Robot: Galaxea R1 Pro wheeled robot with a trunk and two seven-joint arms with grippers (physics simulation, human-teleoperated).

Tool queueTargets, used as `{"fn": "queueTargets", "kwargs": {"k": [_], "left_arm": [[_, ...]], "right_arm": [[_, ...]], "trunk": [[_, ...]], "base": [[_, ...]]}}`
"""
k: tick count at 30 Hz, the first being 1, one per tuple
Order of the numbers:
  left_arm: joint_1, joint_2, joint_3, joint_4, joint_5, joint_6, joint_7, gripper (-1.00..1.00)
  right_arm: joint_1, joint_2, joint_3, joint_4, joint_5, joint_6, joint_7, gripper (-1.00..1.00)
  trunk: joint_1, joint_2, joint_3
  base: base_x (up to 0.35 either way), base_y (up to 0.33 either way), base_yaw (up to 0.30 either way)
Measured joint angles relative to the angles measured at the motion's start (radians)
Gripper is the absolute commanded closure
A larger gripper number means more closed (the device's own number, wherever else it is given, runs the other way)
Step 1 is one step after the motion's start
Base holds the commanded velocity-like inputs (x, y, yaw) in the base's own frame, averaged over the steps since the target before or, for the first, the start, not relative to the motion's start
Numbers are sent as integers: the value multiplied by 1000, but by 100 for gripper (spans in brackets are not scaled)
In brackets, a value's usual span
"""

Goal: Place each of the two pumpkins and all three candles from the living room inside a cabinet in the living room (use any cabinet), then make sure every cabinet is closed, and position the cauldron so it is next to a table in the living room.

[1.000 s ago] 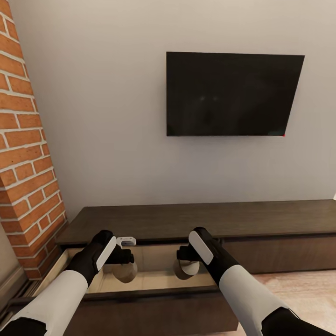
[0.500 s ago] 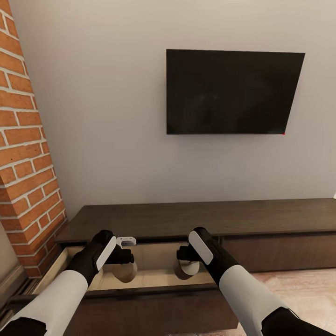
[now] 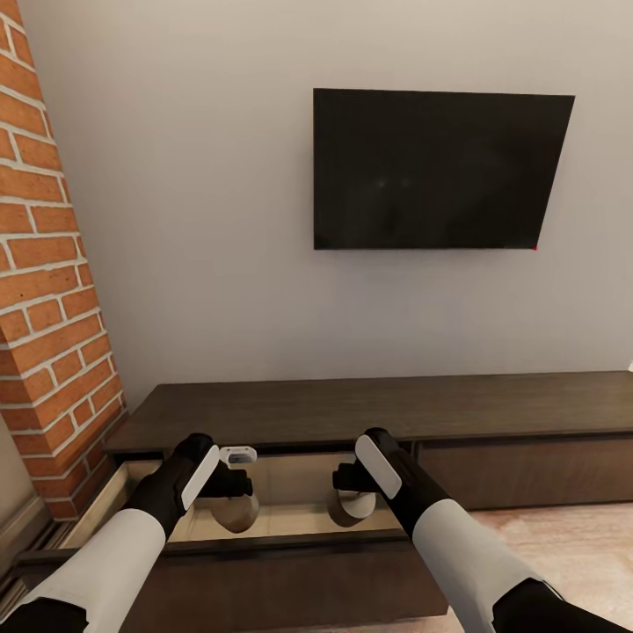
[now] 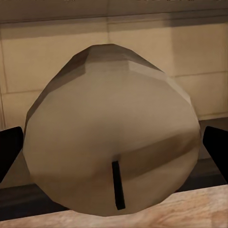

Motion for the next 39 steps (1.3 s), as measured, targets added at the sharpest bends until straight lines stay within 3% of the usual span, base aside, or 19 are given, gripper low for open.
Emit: {"fn": "queueTargets", "kwargs": {"k": [27,39], "left_arm": [[0,0,0,-2,1,-1,0,100],[1,0,0,-2,1,-1,0,100]], "right_arm": [[0,0,0,0,0,0,0,100],[0,1,0,0,0,1,0,100]], "trunk": [[0,0,0],[31,-56,-25]], "base": [[45,13,0],[0,0,0]]}}
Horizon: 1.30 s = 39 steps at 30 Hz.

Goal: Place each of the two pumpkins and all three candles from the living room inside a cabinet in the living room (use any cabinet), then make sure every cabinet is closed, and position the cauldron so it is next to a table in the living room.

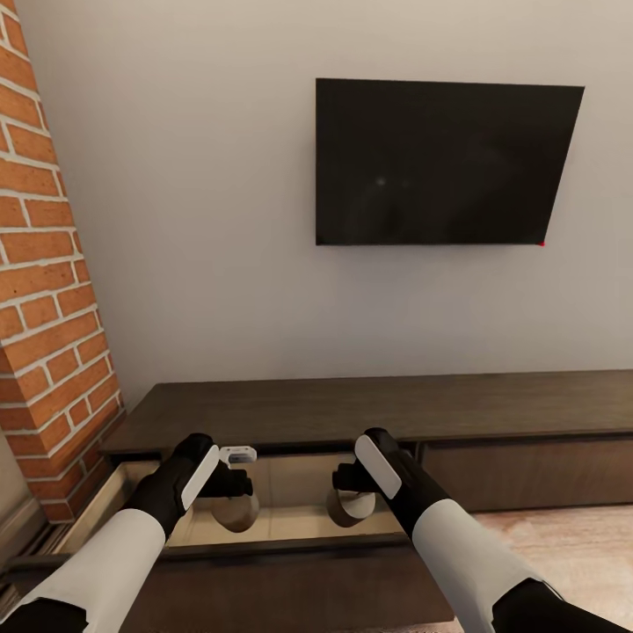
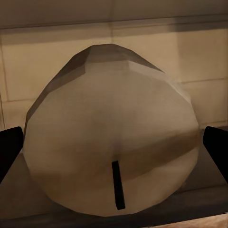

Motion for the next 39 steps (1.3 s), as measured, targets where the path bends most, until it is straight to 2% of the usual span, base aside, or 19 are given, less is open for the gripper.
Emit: {"fn": "queueTargets", "kwargs": {"k": [23,39], "left_arm": [[0,0,0,0,-1,0,0,100],[0,0,0,0,-1,-1,0,100]], "right_arm": [[0,0,7,0,0,-1,0,100],[0,0,8,0,0,0,0,100]], "trunk": [[4,-7,-3],[15,-18,-64]], "base": [[56,17,0],[1,0,0]]}}
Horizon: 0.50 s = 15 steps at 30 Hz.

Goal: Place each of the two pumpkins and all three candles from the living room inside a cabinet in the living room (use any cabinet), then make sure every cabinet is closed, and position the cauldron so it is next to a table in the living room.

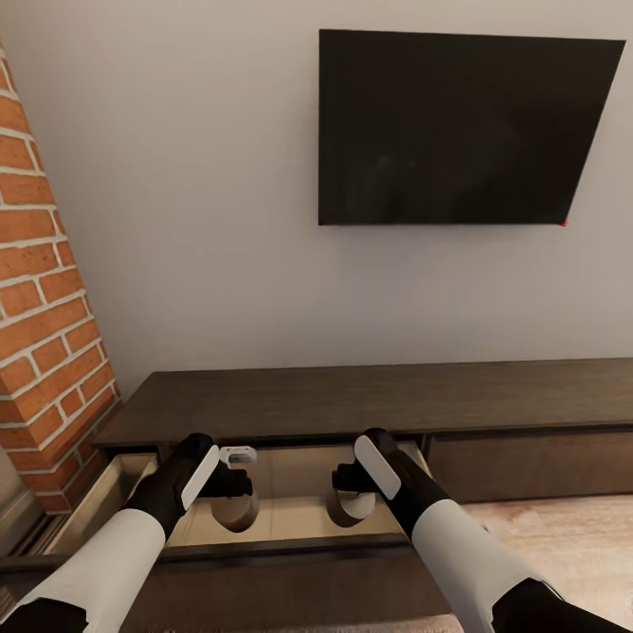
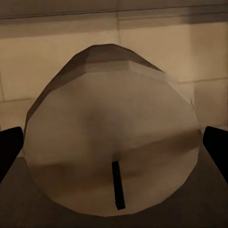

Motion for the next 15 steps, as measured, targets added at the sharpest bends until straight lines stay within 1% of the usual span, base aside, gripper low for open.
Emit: {"fn": "queueTargets", "kwargs": {"k": [9,15], "left_arm": [[0,0,0,0,0,0,0,100],[0,0,0,0,0,0,0,100]], "right_arm": [[0,4,0,0,0,0,0,100],[0,4,1,-1,0,-2,0,100]], "trunk": [[4,-2,-35],[4,-2,-35]], "base": [[0,0,0],[0,0,0]]}}
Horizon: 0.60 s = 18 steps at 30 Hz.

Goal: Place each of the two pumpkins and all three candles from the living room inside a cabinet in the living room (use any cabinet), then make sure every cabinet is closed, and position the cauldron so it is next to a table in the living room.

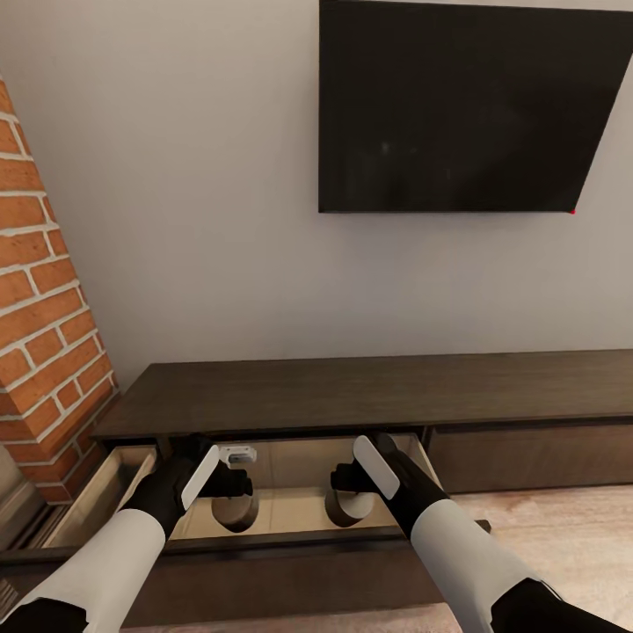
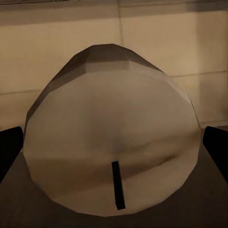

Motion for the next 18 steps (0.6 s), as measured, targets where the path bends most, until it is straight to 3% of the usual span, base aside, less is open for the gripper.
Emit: {"fn": "queueTargets", "kwargs": {"k": [7,18], "left_arm": [[0,0,0,-1,0,0,-1,100],[0,0,0,0,1,0,-1,100]], "right_arm": [[0,0,1,0,0,0,0,100],[0,0,5,-2,-1,-2,0,100]], "trunk": [[0,0,0],[0,0,0]], "base": [[8,2,0],[104,27,0]]}}
